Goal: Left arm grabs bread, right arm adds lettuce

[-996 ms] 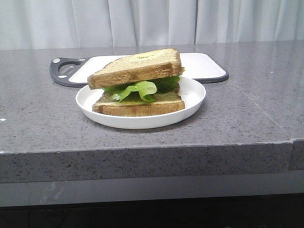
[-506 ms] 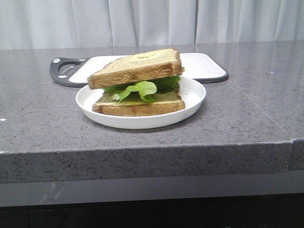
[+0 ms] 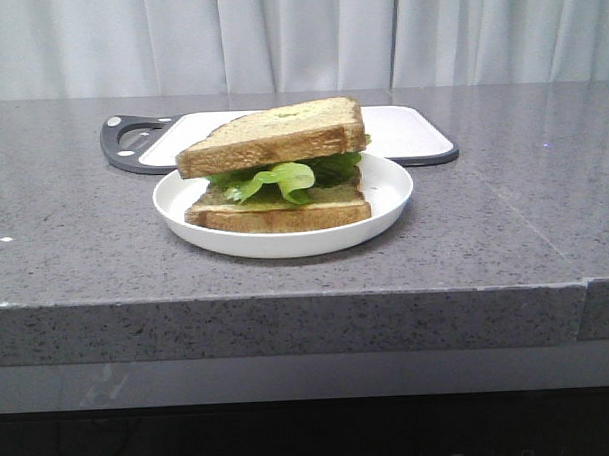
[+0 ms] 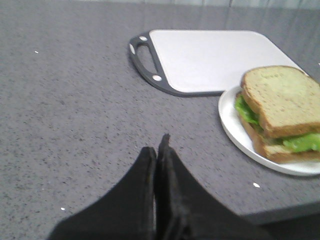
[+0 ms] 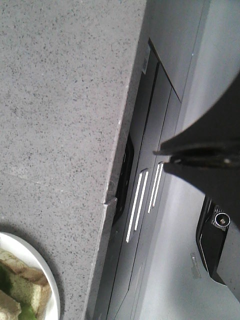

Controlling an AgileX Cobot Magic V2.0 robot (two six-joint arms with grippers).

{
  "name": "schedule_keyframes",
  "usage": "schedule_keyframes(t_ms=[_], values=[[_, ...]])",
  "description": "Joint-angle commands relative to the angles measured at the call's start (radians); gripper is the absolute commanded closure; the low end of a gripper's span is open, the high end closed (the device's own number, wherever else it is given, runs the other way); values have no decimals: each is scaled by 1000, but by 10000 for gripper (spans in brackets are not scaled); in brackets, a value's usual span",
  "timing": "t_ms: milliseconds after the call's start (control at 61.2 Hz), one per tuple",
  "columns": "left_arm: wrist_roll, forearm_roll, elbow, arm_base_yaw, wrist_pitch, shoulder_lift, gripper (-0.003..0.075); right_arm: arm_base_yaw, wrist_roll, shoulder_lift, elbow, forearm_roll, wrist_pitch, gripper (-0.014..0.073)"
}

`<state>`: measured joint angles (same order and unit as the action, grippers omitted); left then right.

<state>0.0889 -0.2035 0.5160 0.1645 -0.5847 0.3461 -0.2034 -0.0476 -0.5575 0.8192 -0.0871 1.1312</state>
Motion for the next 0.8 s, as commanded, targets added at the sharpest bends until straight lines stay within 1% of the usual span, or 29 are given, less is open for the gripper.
schedule_keyframes(t_ms=[0, 33, 98, 180, 327, 457, 539, 588, 621, 784], values=[[-9, -15, -98, -48, 229, -78, 741, 5, 0, -3, 22, 11, -52, 711], [-9, -19, -150, -68, 280, -116, 741, 5, 0, -3, 22, 11, -52, 711], [-9, -34, -219, -96, 340, -176, 741, 5, 0, -3, 22, 11, -52, 711], [-9, -34, -295, -112, 381, -239, 741, 5, 0, -3, 22, 11, -52, 711], [-9, -34, -354, -110, 407, -303, 741, 5, 0, -3, 22, 11, -52, 711], [-43, 65, -397, -93, 428, -353, 741, 5, 0, -3, 22, 11, -52, 711], [-123, 130, -428, -93, 461, -371, 741, 5, 0, -3, 22, 11, -52, 711], [-188, 203, -445, -93, 487, -370, 741, 5, 0, -3, 22, 11, -52, 711], [-220, 227, -459, -93, 507, -370, 741, 5, 0, -3, 22, 11, -52, 711], [-223, 219, -529, -95, 633, -370, 741, 5, 0, -3, 22, 11, -52, 711]])
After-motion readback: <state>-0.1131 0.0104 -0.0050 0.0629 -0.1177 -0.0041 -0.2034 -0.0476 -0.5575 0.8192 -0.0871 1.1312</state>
